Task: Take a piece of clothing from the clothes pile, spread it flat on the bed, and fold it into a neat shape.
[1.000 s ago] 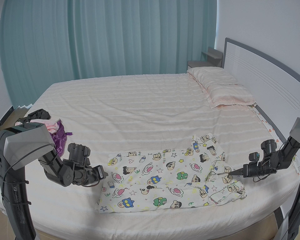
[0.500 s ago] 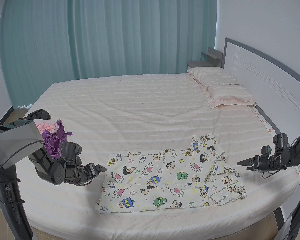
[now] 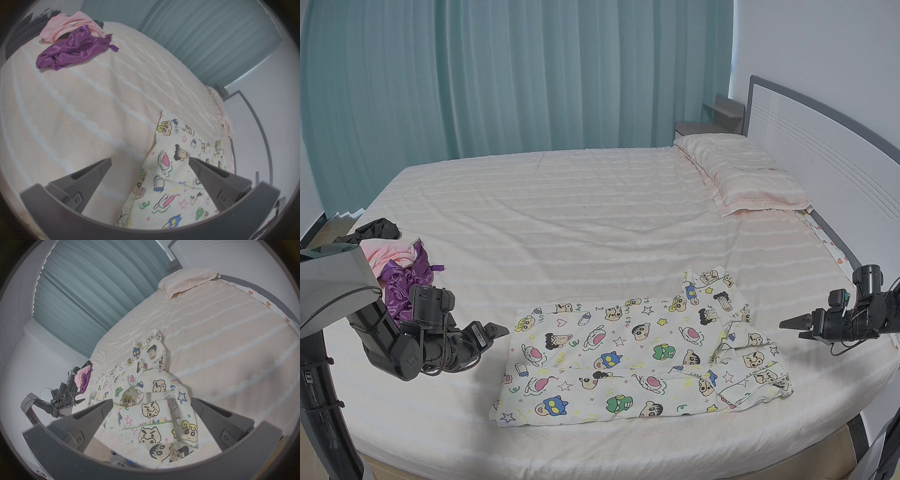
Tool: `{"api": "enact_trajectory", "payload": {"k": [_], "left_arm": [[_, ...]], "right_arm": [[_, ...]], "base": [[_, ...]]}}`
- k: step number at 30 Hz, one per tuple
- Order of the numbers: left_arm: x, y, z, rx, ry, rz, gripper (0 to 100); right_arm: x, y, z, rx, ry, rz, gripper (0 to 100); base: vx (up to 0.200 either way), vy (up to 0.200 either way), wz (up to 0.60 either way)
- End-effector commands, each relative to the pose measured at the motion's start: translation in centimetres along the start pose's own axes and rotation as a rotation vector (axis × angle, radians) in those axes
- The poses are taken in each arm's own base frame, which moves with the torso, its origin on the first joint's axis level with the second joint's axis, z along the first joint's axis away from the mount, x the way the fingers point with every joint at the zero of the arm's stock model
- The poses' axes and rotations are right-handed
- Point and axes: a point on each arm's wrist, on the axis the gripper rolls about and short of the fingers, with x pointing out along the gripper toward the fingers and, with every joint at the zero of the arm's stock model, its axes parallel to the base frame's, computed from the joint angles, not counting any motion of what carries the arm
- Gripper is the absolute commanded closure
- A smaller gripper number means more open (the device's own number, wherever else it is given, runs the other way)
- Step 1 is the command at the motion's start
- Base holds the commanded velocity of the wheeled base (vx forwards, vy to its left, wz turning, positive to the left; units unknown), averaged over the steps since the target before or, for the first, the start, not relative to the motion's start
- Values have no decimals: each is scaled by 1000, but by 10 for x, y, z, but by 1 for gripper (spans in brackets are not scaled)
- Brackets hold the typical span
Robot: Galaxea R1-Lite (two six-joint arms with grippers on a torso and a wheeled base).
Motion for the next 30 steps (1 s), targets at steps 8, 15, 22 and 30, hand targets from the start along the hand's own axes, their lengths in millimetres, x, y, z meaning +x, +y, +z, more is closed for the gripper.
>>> {"api": "enact_trajectory", "payload": {"k": [8, 15, 22, 30], "left_arm": [[-2, 8, -11, 3, 29, 25, 0], [-3, 7, -17, 15, 48, 28, 0], [7, -11, 0, 33, -8, -29, 0], [57, -35, 35, 147, -4, -23, 0]], "right_arm": [[2, 3, 0, -8, 6, 7, 0], [5, 7, -1, -19, 15, 17, 0], [12, 15, -3, -39, 37, 38, 0], [19, 25, -6, -61, 59, 52, 0]], "base": [[0, 0, 0], [0, 0, 0], [0, 0, 0], [0, 0, 0]]}}
